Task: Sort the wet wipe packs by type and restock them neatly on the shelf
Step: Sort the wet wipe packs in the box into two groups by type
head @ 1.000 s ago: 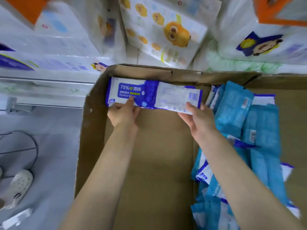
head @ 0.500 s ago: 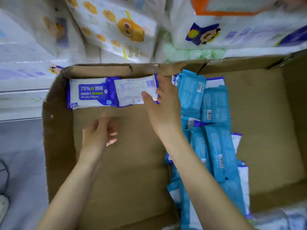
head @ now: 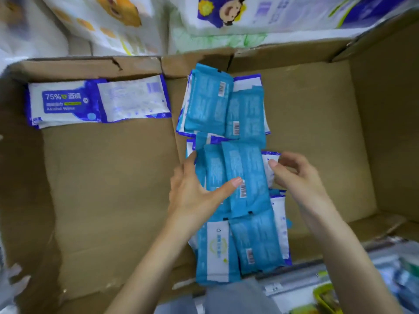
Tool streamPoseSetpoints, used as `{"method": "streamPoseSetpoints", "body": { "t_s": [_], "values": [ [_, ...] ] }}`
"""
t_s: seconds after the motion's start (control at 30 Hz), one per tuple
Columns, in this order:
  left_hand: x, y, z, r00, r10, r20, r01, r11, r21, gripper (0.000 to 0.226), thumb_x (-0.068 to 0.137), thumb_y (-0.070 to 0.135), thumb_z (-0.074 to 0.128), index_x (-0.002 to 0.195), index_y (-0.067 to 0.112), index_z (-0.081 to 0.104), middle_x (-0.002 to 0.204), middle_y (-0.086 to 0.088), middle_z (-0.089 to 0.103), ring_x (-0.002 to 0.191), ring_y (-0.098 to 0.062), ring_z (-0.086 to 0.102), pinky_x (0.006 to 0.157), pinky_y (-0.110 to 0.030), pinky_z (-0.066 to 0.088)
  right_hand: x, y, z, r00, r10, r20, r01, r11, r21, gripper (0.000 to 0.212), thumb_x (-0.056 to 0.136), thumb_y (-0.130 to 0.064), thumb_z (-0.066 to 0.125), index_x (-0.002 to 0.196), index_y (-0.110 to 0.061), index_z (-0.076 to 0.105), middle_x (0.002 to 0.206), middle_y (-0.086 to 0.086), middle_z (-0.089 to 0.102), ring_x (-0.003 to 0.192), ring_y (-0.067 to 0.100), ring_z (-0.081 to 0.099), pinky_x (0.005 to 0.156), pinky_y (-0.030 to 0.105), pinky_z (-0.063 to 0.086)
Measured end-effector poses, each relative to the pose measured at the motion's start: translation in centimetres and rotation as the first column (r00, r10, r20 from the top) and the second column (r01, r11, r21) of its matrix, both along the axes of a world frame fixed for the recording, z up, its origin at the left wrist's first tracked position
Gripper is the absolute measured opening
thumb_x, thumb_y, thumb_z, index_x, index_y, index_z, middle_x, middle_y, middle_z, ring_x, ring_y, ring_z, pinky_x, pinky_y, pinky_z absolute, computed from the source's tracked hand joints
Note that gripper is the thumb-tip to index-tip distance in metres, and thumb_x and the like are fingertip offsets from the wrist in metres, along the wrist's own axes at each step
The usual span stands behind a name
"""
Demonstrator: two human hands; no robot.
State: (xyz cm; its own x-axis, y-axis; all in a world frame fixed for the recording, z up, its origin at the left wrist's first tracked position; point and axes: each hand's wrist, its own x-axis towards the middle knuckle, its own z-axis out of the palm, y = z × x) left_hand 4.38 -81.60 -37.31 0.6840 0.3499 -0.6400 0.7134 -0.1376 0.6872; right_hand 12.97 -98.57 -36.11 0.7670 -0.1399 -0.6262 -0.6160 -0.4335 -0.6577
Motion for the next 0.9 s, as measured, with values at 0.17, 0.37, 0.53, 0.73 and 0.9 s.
{"method": "streamPoseSetpoints", "body": {
  "t_s": [0.17, 0.37, 0.53, 0.73, 0.9],
  "values": [
    [-0.3, -2.0, 0.2, 0.996, 0.072, 0.061, -0.086, 0.961, 0.263, 0.081, 0.063, 0.051, 0.077, 0.133, 0.023, 0.048, 0.123, 0.003, 0.040, 0.119, -0.014, 0.038, 0.102, -0.025, 0.034, -0.9, 0.4, 0.4, 0.980, 0.075, 0.183, -0.064, 0.996, -0.062, 0.030, 0.081, -0.021, 0.074, 0.103, -0.021, 0.054, 0.092, -0.001, 0.057, 0.072, 0.002, 0.053, 0.062, 0.007, 0.042],
    [-0.6, -2.6, 0.3, 0.945, 0.315, 0.088, -0.316, 0.949, -0.006, 0.021, 0.077, 0.025, 0.076, 0.083, 0.033, 0.057, 0.082, 0.011, 0.065, 0.074, -0.007, 0.059, 0.076, -0.030, 0.049, -2.7, 1.6, 0.1, 0.985, 0.165, -0.058, -0.145, 0.957, 0.250, 0.028, 0.074, -0.009, 0.078, 0.095, -0.015, 0.061, 0.092, -0.001, 0.072, 0.080, 0.007, 0.070, 0.067, 0.024, 0.058],
    [-0.5, -2.7, 0.4, 0.936, 0.283, 0.208, -0.313, 0.942, 0.123, 0.021, 0.084, 0.014, 0.071, 0.074, 0.029, 0.058, 0.079, 0.009, 0.064, 0.070, 0.002, 0.057, 0.065, -0.013, 0.044, -2.1, 0.9, 0.3, 0.985, 0.135, -0.110, -0.083, 0.919, 0.386, 0.021, 0.084, -0.007, 0.069, 0.103, -0.009, 0.060, 0.096, 0.004, 0.073, 0.087, 0.018, 0.071, 0.072, 0.030, 0.059],
    [1.1, -2.3, 2.1, 0.931, 0.246, 0.270, -0.308, 0.926, 0.218, 0.020, 0.088, 0.015, 0.066, 0.074, 0.024, 0.055, 0.077, 0.017, 0.067, 0.069, 0.005, 0.061, 0.061, -0.010, 0.043, 0.6, -1.9, 1.0, 0.977, -0.123, -0.172, 0.200, 0.804, 0.560, 0.012, 0.093, -0.011, 0.053, 0.098, -0.009, 0.064, 0.089, 0.005, 0.074, 0.078, 0.017, 0.069, 0.065, 0.026, 0.057],
    [9.7, -1.8, 4.0, 0.896, 0.240, 0.373, -0.262, 0.965, 0.009, 0.020, 0.087, 0.015, 0.066, 0.075, 0.019, 0.050, 0.060, 0.003, 0.065, 0.052, -0.005, 0.053, 0.049, -0.020, 0.041, 8.7, -6.5, -1.2, 0.868, -0.428, -0.251, 0.483, 0.616, 0.622, 0.016, 0.092, -0.004, 0.051, 0.102, -0.004, 0.063, 0.094, 0.007, 0.074, 0.080, 0.016, 0.071, 0.073, 0.030, 0.059]
  ]
}}
